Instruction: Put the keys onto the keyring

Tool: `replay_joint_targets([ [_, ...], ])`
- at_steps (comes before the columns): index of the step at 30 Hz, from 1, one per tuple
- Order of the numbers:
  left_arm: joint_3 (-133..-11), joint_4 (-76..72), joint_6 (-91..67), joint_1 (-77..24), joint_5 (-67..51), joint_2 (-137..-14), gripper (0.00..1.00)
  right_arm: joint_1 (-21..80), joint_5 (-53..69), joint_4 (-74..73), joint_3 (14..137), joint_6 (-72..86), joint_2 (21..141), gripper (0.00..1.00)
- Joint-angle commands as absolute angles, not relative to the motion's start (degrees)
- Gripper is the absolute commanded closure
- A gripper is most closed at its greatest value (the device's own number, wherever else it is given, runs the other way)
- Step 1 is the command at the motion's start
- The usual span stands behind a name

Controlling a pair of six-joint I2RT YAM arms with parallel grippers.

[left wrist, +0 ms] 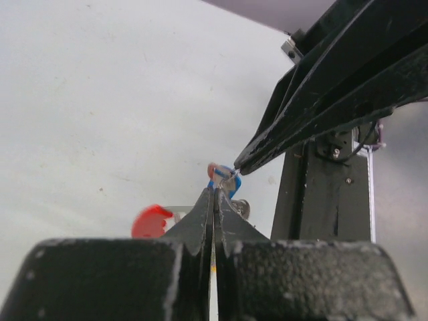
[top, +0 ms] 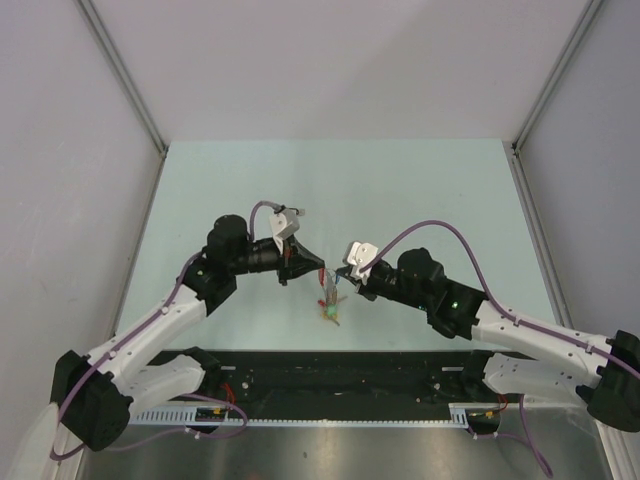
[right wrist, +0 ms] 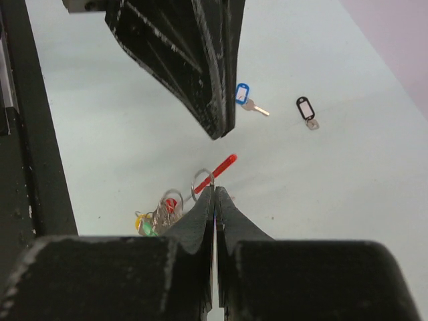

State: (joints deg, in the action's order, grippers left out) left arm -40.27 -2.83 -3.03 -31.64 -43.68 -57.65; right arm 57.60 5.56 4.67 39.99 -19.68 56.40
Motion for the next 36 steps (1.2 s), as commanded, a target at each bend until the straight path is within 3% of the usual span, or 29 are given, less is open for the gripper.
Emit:
replay_joint_targets([
  [1,-38.59,-11.07,-7.99,-31.46,-41.31,-55.28,1.00,57.92,4.83,6.59,41.75,-17.93,57.30,1.00],
  [8,-37.71,-11.25,-7.12,-31.46,-42.71,-55.20,1.00,57.92,4.40,8.79,41.05,-17.31,57.39,1.00],
  [12,-38.93,-5.30,-0.65,-31.46,-45.25,-55.90,0.61,57.83,5.01,8.96,41.13,-18.89,56.95,1.00],
  [15,-41.48,1.28,6.90,-31.20,-48.75,-57.99,0.45,57.66,5.89,8.70,41.13,-19.51,56.60,1.00],
  [19,-48.58,11.84,17.64,-30.68,-54.38,-62.83,0.34,57.48,6.68,8.35,41.22,-20.21,55.99,1.00],
  [23,-53.08,20.63,26.79,-30.67,-57.74,-67.67,0.34,57.48,7.99,8.17,41.22,-20.65,55.46,1.00],
  [24,-53.87,21.79,29.50,-30.67,-58.35,-68.72,0.39,57.39,8.26,8.26,41.13,-20.74,55.37,1.00],
  [27,-56.16,24.78,33.03,-30.67,-60.46,-72.15,0.40,57.39,9.23,8.17,41.22,-20.92,55.20,1.00],
  [33,-58.45,26.19,34.10,-30.67,-63.28,-75.58,0.53,57.39,10.46,8.44,41.31,-21.00,55.46,1.00],
  [36,-58.27,25.23,33.31,-30.85,-64.51,-76.20,0.54,57.39,10.81,8.61,41.31,-21.01,55.63,1.00],
])
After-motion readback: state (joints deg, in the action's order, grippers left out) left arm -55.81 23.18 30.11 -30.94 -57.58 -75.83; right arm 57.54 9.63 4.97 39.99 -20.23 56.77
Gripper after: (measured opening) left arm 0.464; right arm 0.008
